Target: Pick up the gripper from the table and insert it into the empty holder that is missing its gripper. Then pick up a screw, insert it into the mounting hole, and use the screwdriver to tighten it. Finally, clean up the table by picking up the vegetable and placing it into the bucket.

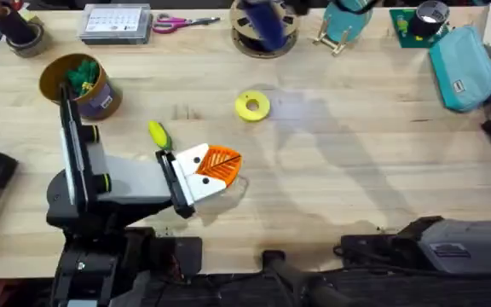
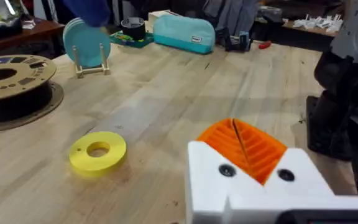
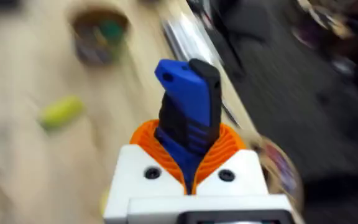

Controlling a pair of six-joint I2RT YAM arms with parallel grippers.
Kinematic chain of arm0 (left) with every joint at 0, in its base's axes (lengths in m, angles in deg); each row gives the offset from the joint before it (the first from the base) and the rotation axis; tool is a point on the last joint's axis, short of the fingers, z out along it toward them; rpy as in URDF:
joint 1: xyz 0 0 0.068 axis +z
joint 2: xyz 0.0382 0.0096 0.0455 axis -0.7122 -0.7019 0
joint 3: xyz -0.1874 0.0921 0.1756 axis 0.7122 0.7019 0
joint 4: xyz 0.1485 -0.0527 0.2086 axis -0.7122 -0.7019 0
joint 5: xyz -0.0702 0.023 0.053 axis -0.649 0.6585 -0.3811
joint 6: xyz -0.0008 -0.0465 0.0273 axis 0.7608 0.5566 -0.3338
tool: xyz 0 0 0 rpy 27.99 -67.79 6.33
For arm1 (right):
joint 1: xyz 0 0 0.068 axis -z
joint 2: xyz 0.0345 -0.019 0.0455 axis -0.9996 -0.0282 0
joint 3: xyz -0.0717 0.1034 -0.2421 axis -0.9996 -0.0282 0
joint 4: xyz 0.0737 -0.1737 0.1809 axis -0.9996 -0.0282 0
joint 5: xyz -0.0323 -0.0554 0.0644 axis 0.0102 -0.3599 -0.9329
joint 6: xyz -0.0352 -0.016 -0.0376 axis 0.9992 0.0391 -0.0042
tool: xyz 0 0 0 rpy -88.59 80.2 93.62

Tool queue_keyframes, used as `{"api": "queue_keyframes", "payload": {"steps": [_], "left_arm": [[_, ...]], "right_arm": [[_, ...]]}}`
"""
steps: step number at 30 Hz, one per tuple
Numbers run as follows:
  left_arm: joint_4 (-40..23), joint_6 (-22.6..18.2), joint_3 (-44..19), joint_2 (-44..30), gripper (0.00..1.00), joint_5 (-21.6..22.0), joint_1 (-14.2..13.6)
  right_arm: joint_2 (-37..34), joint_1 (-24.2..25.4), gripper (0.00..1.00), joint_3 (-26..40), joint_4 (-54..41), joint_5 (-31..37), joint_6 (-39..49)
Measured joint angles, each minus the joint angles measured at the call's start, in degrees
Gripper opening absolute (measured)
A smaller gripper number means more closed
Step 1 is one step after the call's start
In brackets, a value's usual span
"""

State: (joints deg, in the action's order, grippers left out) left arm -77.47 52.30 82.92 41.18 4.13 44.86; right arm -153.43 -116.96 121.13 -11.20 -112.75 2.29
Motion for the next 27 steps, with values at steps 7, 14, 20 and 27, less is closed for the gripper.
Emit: {"api": "queue_keyframes", "payload": {"steps": [7,14,20,27], "left_arm": [[0.0,0.0,0.0,0.0,0.004,0.0,0.0],[0.0,0.0,0.0,0.0,0.004,0.0,0.0],[0.0,0.0,0.0,0.0,0.004,0.0,0.0],[0.0,0.0,0.0,0.0,0.004,0.0,0.0]], "right_arm": [[-0.4,7.8,0.026,0.3,-16.2,9.2,19.6],[-8.4,15.5,0.026,0.7,-23.6,11.5,30.1],[-18.6,17.1,0.026,0.7,-23.1,13.3,38.8],[-27.4,17.1,0.026,0.7,-22.4,19.6,45.2]]}}
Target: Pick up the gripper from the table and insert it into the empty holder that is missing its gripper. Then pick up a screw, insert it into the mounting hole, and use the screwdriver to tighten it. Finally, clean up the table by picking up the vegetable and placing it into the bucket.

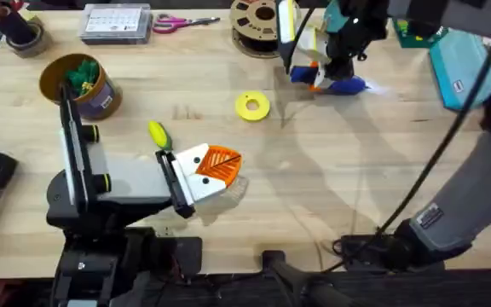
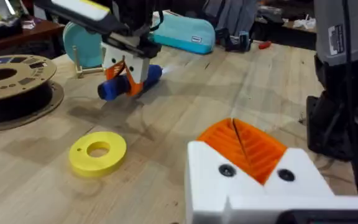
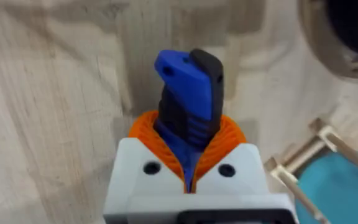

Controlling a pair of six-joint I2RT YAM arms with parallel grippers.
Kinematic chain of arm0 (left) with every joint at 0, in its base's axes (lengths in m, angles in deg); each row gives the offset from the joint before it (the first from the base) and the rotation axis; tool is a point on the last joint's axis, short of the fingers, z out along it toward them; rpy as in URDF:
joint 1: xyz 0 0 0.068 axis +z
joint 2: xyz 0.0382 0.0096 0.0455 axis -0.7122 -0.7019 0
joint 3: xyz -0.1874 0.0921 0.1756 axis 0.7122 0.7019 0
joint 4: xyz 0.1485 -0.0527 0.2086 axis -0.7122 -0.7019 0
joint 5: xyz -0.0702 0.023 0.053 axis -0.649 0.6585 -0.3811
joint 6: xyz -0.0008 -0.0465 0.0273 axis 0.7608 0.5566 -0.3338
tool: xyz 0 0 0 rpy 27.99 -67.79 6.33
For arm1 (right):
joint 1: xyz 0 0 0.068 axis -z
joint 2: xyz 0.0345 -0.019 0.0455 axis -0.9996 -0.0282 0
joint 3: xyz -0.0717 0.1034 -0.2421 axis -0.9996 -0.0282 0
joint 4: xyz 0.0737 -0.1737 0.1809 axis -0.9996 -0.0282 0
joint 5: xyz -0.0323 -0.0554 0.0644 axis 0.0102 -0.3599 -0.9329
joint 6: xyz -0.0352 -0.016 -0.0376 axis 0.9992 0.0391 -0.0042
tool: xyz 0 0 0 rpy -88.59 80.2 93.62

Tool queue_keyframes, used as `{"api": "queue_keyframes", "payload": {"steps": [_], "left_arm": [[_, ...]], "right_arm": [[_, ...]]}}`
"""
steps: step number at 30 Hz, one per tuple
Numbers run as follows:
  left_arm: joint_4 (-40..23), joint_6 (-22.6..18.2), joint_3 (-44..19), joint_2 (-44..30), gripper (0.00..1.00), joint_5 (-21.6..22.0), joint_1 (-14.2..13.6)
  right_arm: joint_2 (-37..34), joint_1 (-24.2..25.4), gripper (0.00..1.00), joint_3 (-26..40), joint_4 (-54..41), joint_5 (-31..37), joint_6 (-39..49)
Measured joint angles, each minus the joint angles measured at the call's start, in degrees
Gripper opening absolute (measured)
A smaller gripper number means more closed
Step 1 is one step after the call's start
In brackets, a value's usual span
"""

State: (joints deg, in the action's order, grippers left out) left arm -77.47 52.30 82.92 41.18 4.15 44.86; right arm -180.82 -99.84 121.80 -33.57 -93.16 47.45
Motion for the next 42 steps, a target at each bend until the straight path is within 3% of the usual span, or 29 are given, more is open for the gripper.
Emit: {"api": "queue_keyframes", "payload": {"steps": [6,12,13,18,19,24,30,36,42], "left_arm": [[0.0,0.0,0.0,0.0,0.004,0.0,0.0],[0.0,0.0,0.0,0.0,0.005,0.0,0.0],[0.0,-0.3,0.0,0.0,0.108,0.0,0.0],[0.0,-0.2,0.0,0.0,0.880,0.0,0.0],[0.0,-0.1,0.0,0.0,0.953,0.0,0.0],[0.0,0.0,0.0,0.0,0.976,0.0,0.0],[1.9,0.5,0.2,0.0,0.977,1.2,0.0],[11.7,9.8,0.3,0.0,0.981,7.6,0.0],[11.7,13.4,-1.7,0.0,0.981,14.6,0.0]], "right_arm": [[-1.2,0.0,0.042,0.0,0.1,1.7,1.5],[-1.2,0.0,0.906,0.2,-0.1,2.3,1.9],[-1.2,0.0,0.972,0.3,-0.4,2.5,1.8],[1.1,0.0,0.990,0.3,-0.9,2.5,-2.4],[2.2,0.0,0.994,0.3,-0.9,2.5,-3.4],[10.4,0.0,0.996,0.3,-0.9,2.5,-9.5],[19.3,-0.4,0.996,1.6,-0.8,1.8,-22.9],[25.1,-0.7,0.996,5.1,-0.4,-2.5,-39.8],[32.6,-2.2,0.998,6.9,-8.0,-5.1,-59.7]]}}
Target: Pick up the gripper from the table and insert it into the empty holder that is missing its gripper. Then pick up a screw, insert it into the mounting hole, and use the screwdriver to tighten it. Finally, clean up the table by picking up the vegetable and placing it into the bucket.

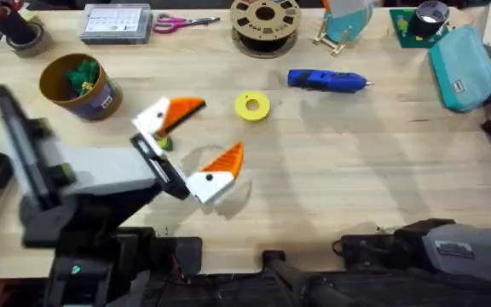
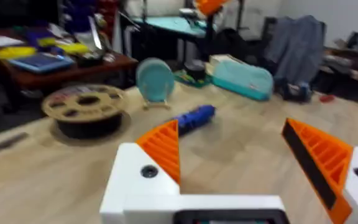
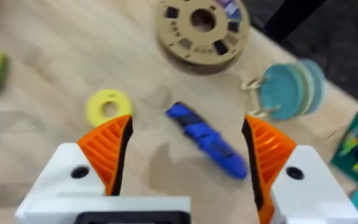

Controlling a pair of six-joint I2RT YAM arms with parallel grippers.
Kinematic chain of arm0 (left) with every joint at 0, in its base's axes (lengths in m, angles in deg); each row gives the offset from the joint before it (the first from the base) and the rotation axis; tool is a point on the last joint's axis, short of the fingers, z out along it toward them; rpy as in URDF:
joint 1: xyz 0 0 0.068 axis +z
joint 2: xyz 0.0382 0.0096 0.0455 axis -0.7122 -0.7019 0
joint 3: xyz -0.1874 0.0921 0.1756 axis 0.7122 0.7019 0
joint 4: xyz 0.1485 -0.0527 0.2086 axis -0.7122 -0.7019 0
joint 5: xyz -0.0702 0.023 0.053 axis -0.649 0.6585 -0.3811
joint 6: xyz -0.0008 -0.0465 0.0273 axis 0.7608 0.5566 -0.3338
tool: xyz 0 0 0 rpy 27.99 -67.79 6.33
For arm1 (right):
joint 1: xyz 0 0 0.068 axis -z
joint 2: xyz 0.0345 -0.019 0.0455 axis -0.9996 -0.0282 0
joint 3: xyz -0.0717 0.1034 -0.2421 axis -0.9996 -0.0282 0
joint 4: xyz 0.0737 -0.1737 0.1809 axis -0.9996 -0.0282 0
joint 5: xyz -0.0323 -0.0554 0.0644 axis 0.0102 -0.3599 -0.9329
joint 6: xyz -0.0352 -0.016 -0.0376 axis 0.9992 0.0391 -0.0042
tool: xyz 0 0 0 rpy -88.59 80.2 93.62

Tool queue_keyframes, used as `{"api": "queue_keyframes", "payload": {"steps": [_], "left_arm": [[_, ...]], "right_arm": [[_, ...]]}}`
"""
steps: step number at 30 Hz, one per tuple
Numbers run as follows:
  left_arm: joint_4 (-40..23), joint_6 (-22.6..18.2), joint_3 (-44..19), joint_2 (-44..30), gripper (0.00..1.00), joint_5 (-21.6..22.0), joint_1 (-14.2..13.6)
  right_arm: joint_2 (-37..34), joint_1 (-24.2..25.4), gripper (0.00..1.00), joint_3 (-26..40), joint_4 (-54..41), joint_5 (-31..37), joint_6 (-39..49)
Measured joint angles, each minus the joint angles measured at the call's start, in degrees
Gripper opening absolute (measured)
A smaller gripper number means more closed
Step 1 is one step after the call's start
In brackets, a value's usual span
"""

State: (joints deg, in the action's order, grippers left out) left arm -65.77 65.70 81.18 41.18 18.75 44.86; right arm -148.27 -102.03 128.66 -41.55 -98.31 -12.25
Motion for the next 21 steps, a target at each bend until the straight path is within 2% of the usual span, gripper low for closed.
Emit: {"api": "queue_keyframes", "payload": {"steps": [4,7,12,17,21], "left_arm": [[0.2,0.6,-4.9,0.0,0.981,6.5,0.0],[-3.1,0.7,-8.5,-0.3,0.982,10.6,0.0],[-15.6,-0.1,-14.8,-6.0,0.983,14.0,0.0],[-30.9,-4.2,-24.1,-15.4,0.983,17.4,0.0],[-41.6,-8.0,-32.5,-22.0,0.983,22.0,0.0]], "right_arm": [[5.9,-2.0,0.998,0.0,-2.9,-0.7,-5.8],[10.6,-3.3,0.998,-1.1,-3.3,-1.2,-8.1],[18.7,-3.4,0.997,-9.2,-2.9,-1.4,-10.8],[23.7,-3.4,0.997,-19.1,-3.0,-1.4,-11.9],[26.2,-3.4,0.997,-23.6,-3.6,-1.4,-12.3]]}}
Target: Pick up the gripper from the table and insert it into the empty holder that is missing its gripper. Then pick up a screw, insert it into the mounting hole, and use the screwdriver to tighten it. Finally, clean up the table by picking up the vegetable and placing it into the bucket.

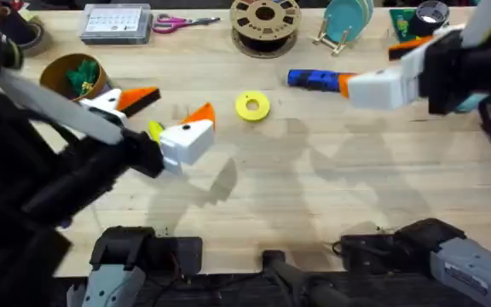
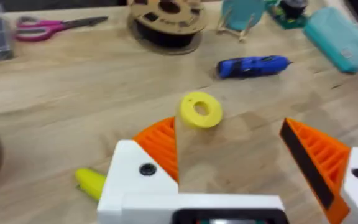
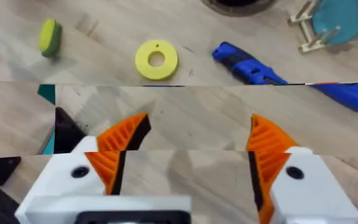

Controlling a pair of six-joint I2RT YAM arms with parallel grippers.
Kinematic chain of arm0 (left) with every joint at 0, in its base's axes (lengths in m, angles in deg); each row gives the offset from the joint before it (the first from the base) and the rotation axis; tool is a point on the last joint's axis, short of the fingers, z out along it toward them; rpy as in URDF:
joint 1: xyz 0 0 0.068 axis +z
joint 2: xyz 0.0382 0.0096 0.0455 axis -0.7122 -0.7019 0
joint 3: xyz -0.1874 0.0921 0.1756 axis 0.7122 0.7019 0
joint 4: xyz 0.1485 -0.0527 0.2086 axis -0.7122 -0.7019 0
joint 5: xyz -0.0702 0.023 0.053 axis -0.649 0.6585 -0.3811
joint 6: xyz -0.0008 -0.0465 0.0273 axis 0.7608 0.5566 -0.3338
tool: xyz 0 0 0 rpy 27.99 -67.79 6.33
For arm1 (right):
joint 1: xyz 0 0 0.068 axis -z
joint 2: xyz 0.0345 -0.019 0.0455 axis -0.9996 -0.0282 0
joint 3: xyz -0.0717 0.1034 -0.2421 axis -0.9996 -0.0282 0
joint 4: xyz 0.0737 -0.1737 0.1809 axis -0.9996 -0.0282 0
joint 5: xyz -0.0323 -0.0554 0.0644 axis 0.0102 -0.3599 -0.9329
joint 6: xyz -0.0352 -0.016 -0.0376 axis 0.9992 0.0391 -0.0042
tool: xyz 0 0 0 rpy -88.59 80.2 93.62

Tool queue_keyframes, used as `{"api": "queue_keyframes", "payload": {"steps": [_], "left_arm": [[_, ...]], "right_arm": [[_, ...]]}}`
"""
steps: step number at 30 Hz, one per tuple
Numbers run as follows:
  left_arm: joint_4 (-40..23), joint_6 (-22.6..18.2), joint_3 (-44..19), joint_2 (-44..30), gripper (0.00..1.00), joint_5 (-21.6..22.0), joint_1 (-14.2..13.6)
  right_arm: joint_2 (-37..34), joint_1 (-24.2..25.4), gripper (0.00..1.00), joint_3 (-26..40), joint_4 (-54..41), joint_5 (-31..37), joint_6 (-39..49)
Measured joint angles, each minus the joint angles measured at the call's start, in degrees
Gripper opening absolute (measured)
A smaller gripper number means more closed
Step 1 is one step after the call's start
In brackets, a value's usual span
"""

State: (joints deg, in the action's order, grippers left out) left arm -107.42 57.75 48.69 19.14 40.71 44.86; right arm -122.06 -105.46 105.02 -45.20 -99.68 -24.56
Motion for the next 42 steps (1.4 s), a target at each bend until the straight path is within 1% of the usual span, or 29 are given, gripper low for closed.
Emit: {"api": "queue_keyframes", "payload": {"steps": [5,8,10,12,15,18,21,24,26,30,32,36,39,42], "left_arm": [[-10.4,-2.8,-9.2,-6.6,0.983,7.6,0.0],[-18.0,-3.2,-14.1,-10.6,0.983,12.8,0.0],[-20.7,-3.2,-16.0,-13.1,0.983,15.2,0.0],[-21.3,-3.2,-17.1,-15.8,0.983,17.2,0.0],[-21.3,-3.4,-17.5,-19.4,0.983,18.9,0.0],[-20.2,-3.4,-17.5,-22.2,0.983,19.4,0.0],[-18.6,-2.9,-17.5,-23.4,0.985,20.2,0.0],[-18.9,1.6,-18.2,-25.0,0.991,22.2,0.0],[-20.1,4.7,-19.8,-27.5,0.993,23.4,0.0],[-24.3,12.9,-23.7,-36.4,0.988,27.8,0.0],[-24.6,16.9,-24.2,-41.2,0.987,29.4,0.0],[-24.5,24.1,-24.3,-50.4,0.987,30.9,0.0],[-23.1,27.6,-24.3,-56.3,0.987,31.3,0.0],[-21.1,29.7,-24.3,-61.4,0.987,31.6,0.0]], "right_arm": [[1.4,0.0,0.997,-2.5,-0.5,0.0,-0.2],[0.8,0.0,0.998,-3.1,-0.6,0.0,-0.2],[0.2,0.0,0.997,-3.1,-0.5,0.0,-0.2],[-0.6,0.0,0.998,-3.1,-0.5,0.0,-0.2],[-1.9,0.0,0.998,-3.1,-0.5,0.0,-0.2],[-3.1,0.0,0.998,-3.1,-0.4,0.0,-0.2],[-4.1,0.0,0.998,-3.1,-0.4,0.0,-0.2],[-4.7,0.0,0.998,-3.1,-0.4,0.0,-0.2],[-4.7,0.0,0.998,-3.1,-0.5,0.0,-0.2],[-4.7,0.0,0.997,-3.1,-1.1,0.0,-0.2],[-4.7,0.0,0.997,-3.1,-1.3,0.0,-0.2],[-4.7,0.0,0.997,-3.1,-1.3,0.0,-0.2],[-4.7,0.0,0.997,-3.1,-1.3,0.0,-0.2],[-4.7,0.0,0.997,-3.1,-1.3,0.0,-0.2]]}}
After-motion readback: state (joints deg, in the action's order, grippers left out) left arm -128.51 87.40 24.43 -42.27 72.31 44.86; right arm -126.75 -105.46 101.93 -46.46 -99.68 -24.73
